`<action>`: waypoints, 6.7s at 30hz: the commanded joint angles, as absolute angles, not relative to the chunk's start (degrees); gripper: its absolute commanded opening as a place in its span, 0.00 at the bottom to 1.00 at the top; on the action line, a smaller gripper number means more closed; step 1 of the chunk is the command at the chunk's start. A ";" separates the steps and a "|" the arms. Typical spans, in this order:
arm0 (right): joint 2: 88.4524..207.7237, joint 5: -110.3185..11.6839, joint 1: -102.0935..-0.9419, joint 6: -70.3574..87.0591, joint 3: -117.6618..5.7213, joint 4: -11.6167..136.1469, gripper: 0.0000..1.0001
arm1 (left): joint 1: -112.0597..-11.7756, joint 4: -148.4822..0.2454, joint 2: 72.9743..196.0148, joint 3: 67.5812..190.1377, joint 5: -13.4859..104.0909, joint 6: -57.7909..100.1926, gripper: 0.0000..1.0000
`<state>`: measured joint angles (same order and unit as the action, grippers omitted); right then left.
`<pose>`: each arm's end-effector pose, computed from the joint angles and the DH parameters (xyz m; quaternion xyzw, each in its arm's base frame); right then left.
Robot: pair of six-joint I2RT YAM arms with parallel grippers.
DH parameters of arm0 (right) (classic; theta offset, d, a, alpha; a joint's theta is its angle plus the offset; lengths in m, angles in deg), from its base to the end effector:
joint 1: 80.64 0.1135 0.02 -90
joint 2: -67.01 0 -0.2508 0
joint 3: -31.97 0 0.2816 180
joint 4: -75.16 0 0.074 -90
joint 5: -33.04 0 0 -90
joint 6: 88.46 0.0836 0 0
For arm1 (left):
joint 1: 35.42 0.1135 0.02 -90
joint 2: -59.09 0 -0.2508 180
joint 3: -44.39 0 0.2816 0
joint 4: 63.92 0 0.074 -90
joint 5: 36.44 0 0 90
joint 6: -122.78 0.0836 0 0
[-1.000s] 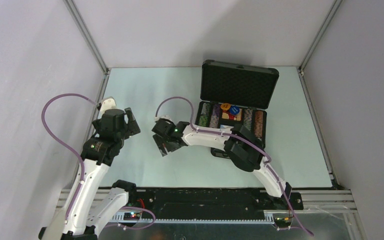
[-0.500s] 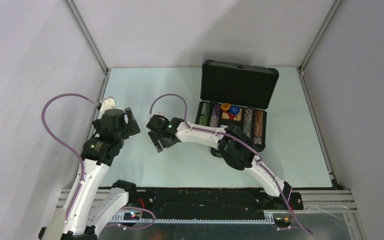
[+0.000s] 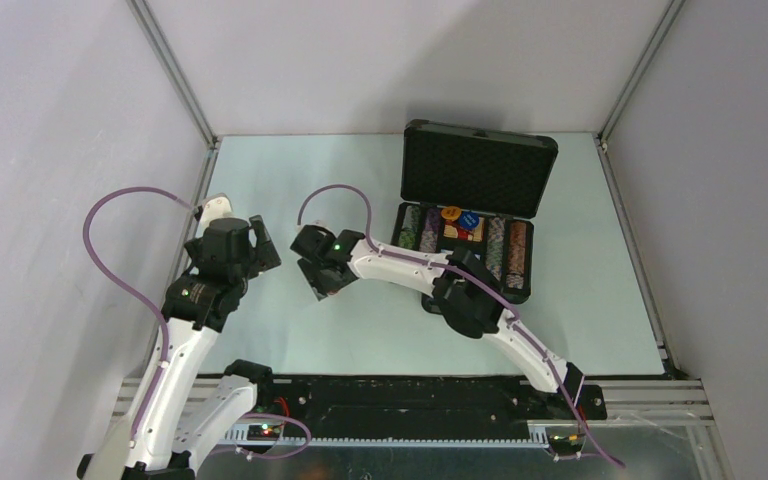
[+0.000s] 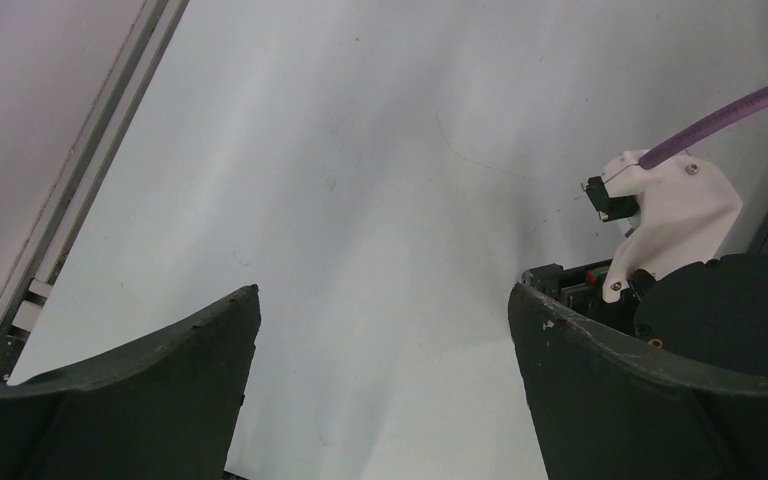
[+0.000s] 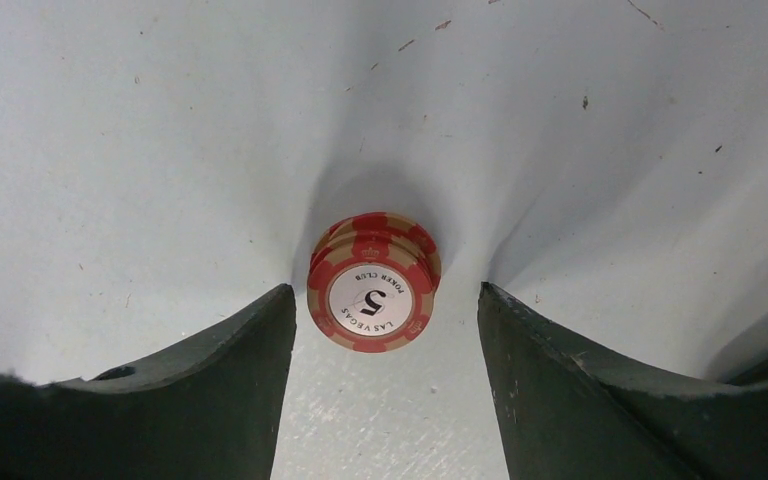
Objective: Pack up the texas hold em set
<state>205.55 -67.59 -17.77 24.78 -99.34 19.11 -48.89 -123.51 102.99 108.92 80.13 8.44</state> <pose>0.2680 0.4892 0.1046 -0.3083 0.9187 0.0912 0.2296 0.2212 -0.0145 0.2931 -0.1817 0.8650 0.0603 0.4639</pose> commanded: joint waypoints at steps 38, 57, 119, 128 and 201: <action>213.89 -63.77 -16.78 23.33 -104.73 14.41 0.35 | -48.36 -122.31 103.04 108.76 79.89 9.23 0.98; 206.14 -66.09 -18.35 22.99 -103.30 17.81 0.00 | -48.38 -122.30 102.97 108.76 80.11 9.23 0.98; 155.42 -68.58 -26.56 15.53 -69.54 7.16 0.00 | -46.99 -96.91 105.12 99.69 37.03 -17.31 0.97; 142.99 -64.77 -27.73 12.96 -69.09 -2.64 0.00 | -55.94 -74.67 114.41 95.01 28.02 -30.66 0.97; 148.31 -57.68 -20.97 -4.20 -83.40 -7.40 0.00 | -80.75 -42.56 120.40 88.52 23.02 -50.34 0.71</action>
